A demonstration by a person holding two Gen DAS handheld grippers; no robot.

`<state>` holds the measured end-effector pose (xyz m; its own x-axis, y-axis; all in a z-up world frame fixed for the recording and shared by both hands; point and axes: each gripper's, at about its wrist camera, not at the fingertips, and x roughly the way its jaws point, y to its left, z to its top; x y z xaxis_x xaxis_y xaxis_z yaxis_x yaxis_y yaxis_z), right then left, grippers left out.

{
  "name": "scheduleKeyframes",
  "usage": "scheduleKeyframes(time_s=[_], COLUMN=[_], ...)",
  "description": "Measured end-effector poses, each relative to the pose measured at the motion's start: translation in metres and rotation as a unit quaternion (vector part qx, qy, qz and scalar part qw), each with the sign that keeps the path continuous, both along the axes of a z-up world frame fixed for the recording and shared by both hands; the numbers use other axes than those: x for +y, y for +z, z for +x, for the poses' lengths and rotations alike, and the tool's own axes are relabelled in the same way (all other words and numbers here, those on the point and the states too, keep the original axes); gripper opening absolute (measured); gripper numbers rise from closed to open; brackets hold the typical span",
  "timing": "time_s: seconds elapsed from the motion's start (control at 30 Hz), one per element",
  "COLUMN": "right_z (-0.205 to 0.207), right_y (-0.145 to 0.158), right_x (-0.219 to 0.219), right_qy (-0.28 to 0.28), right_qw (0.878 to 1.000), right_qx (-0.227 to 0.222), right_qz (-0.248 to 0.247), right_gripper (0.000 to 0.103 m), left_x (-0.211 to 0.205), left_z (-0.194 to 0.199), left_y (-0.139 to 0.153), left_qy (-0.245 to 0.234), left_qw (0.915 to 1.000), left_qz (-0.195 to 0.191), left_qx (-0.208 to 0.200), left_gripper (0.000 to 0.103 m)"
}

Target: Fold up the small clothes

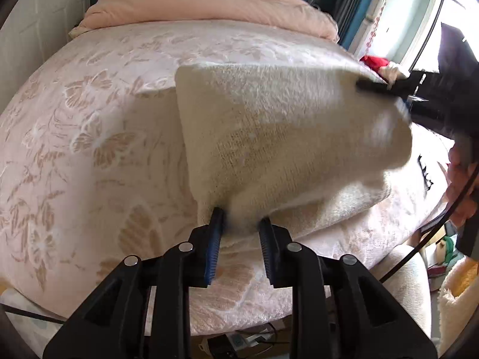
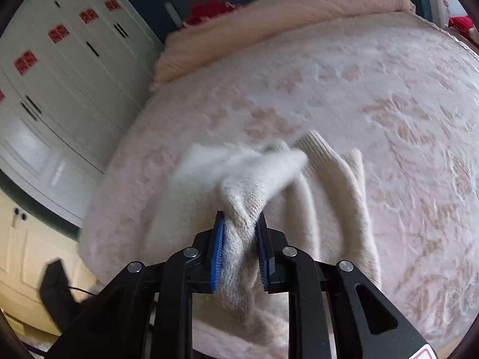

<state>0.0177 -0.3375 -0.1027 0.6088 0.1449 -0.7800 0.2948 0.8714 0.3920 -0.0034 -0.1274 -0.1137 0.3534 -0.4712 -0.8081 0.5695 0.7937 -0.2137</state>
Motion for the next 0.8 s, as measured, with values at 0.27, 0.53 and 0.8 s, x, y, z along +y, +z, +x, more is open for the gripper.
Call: scheduleKeyframes(time_s=[0.27, 0.53, 0.8], right_z=[-0.058, -0.032, -0.052], right_y=[-0.01, -0.062, 0.071], right_x=[-0.017, 0.001, -0.008], right_qy=[-0.087, -0.056, -0.039], right_qw=[0.995, 0.985, 0.986], right_qx=[-0.041, -0.006, -0.158], right_qz=[0.038, 0.161, 0.041], right_gripper=[0.073, 0.04, 0.021], left_x=[0.006, 0.004, -0.001], left_z=[-0.008, 0.011, 0.012], left_y=[-0.002, -0.034, 0.022], left_qy=[0.048, 0.079, 0.048], left_qw=[0.9985, 0.9935, 0.9962], left_qz=[-0.026, -0.027, -0.049], left_qx=[0.008, 0.077, 0.054], left_gripper=[0.072, 0.03, 0.018])
